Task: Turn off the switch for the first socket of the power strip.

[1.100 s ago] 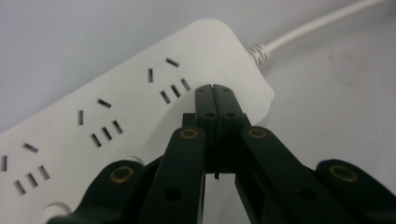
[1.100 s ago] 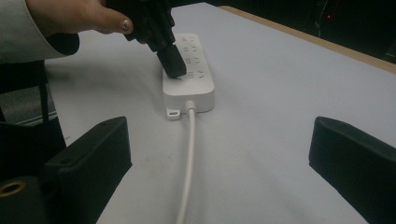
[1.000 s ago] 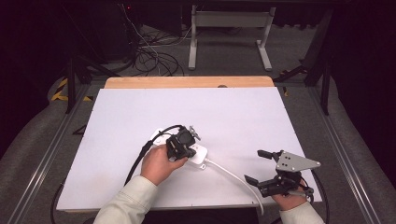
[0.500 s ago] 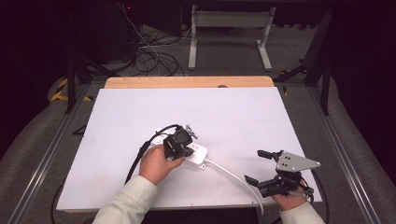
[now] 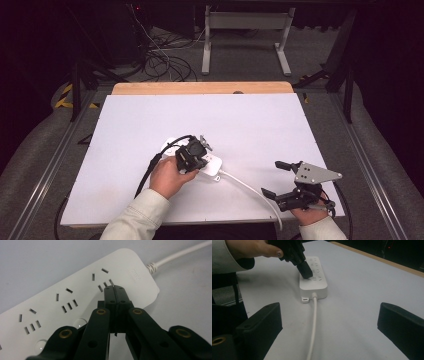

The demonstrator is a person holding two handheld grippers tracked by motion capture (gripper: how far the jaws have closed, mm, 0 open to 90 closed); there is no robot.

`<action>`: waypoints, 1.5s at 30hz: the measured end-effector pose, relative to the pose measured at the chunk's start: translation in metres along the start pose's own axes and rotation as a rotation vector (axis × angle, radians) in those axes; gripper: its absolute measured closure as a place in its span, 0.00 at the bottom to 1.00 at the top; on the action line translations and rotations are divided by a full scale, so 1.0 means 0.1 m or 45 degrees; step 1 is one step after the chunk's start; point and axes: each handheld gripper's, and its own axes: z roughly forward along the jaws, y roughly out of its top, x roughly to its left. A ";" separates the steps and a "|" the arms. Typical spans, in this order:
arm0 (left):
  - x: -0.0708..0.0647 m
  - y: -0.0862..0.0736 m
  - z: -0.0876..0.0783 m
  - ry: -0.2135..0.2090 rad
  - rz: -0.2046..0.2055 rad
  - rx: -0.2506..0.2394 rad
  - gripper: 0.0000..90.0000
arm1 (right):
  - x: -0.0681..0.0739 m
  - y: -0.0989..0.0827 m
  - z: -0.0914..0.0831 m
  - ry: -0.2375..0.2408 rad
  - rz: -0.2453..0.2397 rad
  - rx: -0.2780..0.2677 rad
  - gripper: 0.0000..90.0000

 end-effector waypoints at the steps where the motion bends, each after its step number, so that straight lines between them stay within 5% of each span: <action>1: 0.00 0.00 0.00 0.001 -0.001 -0.002 1.00 | 0.00 0.00 0.00 0.000 0.000 0.000 0.07; 15: -0.02 -0.01 0.01 0.013 0.014 -0.030 1.00 | 0.00 0.00 0.00 -0.001 0.000 0.007 0.07; 22: 0.06 -0.05 -0.20 -0.006 -0.059 -0.131 1.00 | -0.02 -0.01 -0.01 -0.002 0.008 0.002 0.07; 45: -0.06 -0.05 -0.52 0.006 -0.016 -0.230 1.00 | -0.02 -0.01 -0.01 -0.003 0.010 0.000 0.07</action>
